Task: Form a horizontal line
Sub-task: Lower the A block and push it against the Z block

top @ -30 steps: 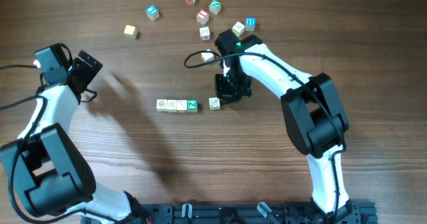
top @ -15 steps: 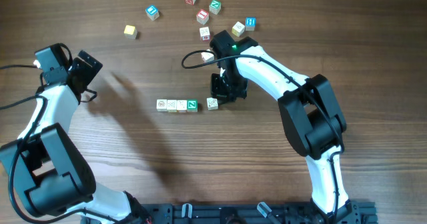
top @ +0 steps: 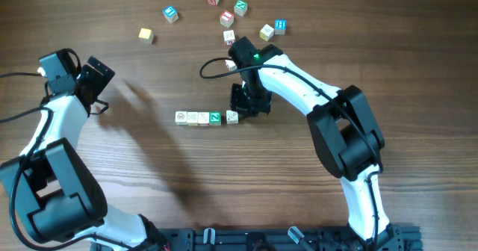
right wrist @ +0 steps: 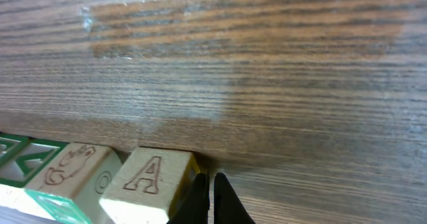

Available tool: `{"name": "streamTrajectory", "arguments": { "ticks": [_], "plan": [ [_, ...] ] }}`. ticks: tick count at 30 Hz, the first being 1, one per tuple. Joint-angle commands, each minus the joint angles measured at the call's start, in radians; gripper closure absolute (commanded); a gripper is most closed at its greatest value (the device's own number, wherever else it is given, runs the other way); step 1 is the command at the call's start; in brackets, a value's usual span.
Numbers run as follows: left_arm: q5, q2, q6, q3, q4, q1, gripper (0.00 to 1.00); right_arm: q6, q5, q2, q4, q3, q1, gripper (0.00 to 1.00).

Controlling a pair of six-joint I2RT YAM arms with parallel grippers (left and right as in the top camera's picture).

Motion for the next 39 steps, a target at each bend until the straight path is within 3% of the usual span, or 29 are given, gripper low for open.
{"name": "streamTrajectory", "arguments": {
  "ticks": [1,28,39],
  "plan": [
    [-0.007,0.007,0.002,0.009,0.002,0.004,0.0,-0.006,0.103,0.021,-0.029,-0.002,0.002,0.94],
    [-0.006,0.007,0.002,0.009,0.002,0.004,0.0,0.005,0.067,0.021,-0.03,-0.002,0.004,0.95],
    [-0.006,0.007,0.002,0.009,0.002,0.004,0.0,0.007,-0.069,0.021,0.0,-0.002,0.004,0.96]
  ]
}}
